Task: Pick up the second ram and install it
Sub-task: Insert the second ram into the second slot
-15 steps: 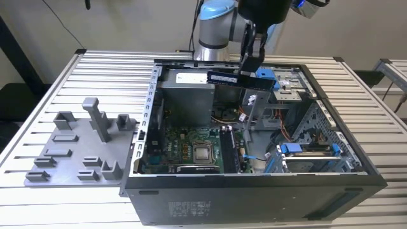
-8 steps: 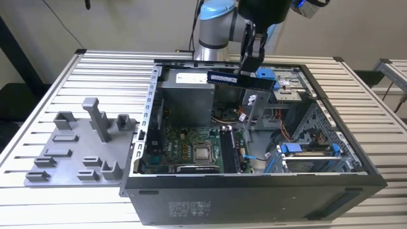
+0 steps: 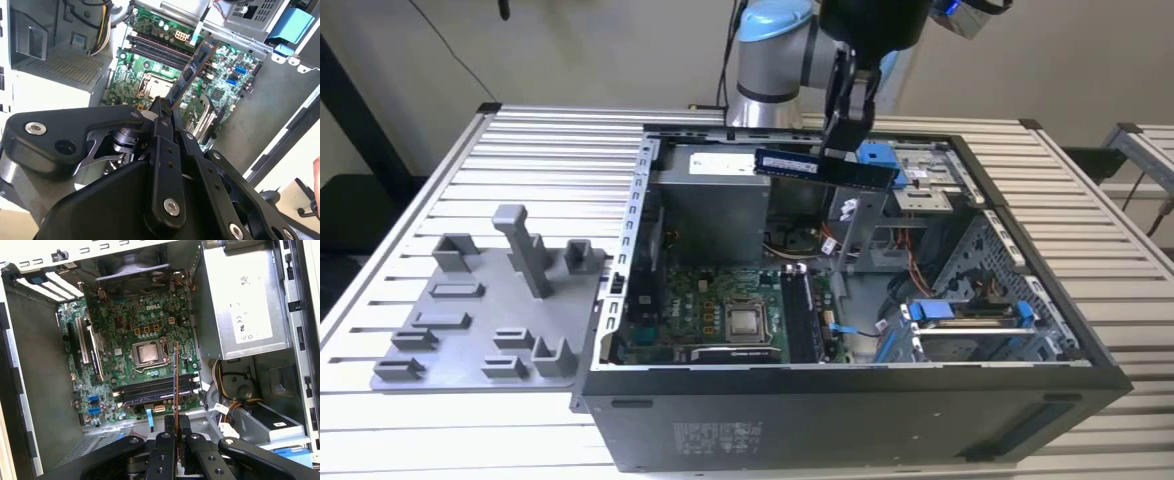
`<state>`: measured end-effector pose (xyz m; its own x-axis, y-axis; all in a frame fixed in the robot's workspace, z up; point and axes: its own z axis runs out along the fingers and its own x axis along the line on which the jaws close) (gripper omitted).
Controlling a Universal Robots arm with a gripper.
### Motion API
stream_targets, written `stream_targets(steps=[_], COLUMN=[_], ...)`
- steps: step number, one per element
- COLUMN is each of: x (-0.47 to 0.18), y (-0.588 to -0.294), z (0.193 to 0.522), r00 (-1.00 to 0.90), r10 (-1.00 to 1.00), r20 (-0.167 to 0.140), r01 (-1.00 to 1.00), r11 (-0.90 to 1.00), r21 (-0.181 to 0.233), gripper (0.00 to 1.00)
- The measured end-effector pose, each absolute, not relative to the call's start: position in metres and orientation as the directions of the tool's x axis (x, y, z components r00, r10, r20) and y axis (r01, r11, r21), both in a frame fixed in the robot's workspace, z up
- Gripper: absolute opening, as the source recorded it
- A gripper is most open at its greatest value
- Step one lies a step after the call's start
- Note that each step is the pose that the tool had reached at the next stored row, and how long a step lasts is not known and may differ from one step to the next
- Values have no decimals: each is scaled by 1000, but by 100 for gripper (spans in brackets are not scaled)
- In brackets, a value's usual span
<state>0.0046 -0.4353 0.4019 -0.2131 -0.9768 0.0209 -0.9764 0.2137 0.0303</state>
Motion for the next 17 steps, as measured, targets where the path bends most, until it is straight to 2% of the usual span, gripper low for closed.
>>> stream_targets(steps=[17], x=[5], y=[-435], z=[402], r00=[-308], r10=[-951], r20=[21], r01=[-951], r11=[308], r21=[30], gripper=[14])
